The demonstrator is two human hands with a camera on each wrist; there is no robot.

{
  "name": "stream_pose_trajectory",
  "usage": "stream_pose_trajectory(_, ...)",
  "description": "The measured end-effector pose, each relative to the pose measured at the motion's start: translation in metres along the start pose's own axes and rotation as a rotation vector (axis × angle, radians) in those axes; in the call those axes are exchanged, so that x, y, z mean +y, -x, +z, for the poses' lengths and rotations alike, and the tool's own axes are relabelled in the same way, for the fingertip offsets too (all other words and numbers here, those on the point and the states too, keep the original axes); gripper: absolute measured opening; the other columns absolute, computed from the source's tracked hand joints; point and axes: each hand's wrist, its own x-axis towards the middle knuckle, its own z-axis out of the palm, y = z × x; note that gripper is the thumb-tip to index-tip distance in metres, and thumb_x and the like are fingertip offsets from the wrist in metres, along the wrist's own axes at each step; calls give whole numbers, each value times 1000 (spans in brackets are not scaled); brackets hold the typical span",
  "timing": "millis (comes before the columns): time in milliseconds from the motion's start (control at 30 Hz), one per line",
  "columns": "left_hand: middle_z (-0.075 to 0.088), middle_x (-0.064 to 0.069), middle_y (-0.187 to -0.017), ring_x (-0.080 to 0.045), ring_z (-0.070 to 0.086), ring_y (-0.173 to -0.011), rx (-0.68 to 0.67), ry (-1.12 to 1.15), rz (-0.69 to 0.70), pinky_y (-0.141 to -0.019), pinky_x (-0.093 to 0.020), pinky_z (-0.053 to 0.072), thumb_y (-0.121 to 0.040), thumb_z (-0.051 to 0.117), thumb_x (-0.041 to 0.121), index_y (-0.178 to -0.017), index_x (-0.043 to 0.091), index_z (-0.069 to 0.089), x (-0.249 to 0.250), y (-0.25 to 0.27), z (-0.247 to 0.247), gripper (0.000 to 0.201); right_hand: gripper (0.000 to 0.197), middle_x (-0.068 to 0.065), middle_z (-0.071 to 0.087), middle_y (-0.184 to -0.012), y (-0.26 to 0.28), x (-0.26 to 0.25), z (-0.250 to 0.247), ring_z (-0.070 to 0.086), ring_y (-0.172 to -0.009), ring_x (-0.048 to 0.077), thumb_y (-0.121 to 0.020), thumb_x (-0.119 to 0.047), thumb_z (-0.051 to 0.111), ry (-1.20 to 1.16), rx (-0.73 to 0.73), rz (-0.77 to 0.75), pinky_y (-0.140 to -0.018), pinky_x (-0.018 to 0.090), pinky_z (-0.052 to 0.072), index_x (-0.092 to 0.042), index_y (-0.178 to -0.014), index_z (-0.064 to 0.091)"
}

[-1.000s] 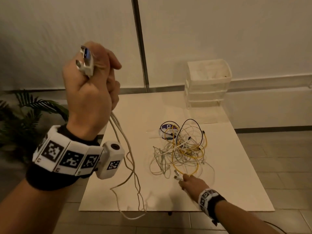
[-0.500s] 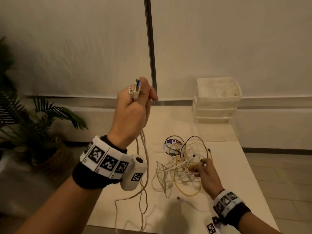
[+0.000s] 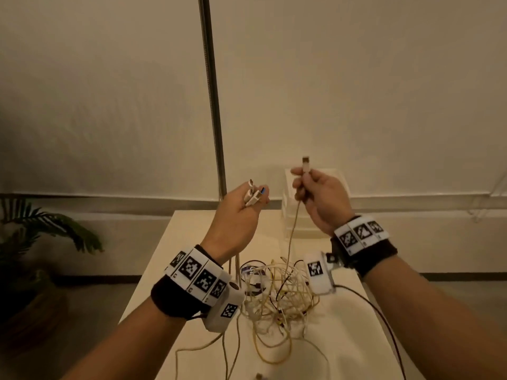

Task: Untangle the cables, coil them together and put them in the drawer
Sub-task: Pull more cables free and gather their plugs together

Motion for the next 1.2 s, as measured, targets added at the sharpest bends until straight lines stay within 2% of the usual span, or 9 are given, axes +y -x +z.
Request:
stream_pose_trajectory(167,44,13,-50,-10,36,-46,111,108,15,-49,-28,31,-91,65,29,-89,18,66,0,-10,-5,11,24,7,67,-74,12,-31,28,55,-56,19,-103,-15,40,316,-216,-98,-56,30,49,-9,-97,63)
stream_pose_trajectory(367,47,4,-52,-9,41,-41,-34,286,-36,-39,-22,32,-86,71,20,-105,11,68,6,-2,-6,21,25,5,61,-67,54,-5,48,49,-57,16,-99,-4,42,366,-262,-34,-50,25,37,-11,-95,66)
stream_pose_trajectory(467,56,3,-48,-10,46,-38,-75,282,-66,-41,-22,32,-90,67,24,-82,9,70,9,-4,-3,17,34,4,64,-71,62,-7,53,52,-56,12,-96,4,41,401,-334,-111,-50,20,40,-17,-102,66)
stream_pose_trajectory(567,49,5,-39,-11,40,-34,-16,247,-17,-41,-21,30,-97,58,27,-53,15,58,10,-3,3,45,24,-1,64,-66,63,-9,51,50,-57,9,-97,-1,45,525,-372,-194,-56,26,44,-14,-98,65)
stream_pose_trajectory(700,53,1,-44,-11,44,-35,61,241,-1,-39,-19,34,-95,50,40,-69,3,60,10,-6,1,47,22,-3,61,-67,64,6,48,52,-56,10,-99,-3,43,554,-322,-271,-58,26,47,-10,-101,64)
stream_pose_trajectory(800,54,5,-53,-17,44,-47,194,102,14,-51,-32,35,-90,43,60,-69,15,60,4,-17,-15,52,21,2,59,-66,62,31,39,50,-56,14,-100,-6,42,546,-320,-268,-59,28,46,-9,-106,62)
stream_pose_trajectory(1033,50,0,-54,-20,47,-50,421,166,181,-51,-31,47,-104,33,44,-58,20,49,30,-24,-70,54,29,-7,53,-62,58,117,-10,47,-58,7,-102,-31,38,863,-446,-100,-65,34,43,-18,-83,56)
stream_pose_trajectory(1133,43,8,-47,-13,46,-45,277,134,193,-57,-40,56,-101,32,45,-62,17,42,31,-11,-65,49,30,-8,50,-62,49,121,-13,46,-59,10,-102,-27,39,899,-427,-54,-64,38,44,-18,-77,53)
stream_pose_trajectory(1200,39,8,-50,-12,38,-43,83,142,134,-46,-34,42,-95,39,50,-66,17,42,24,-3,-57,44,31,-4,47,-65,43,109,-6,45,-61,11,-102,-19,40,820,-375,-4,-65,39,46,-18,-74,52)
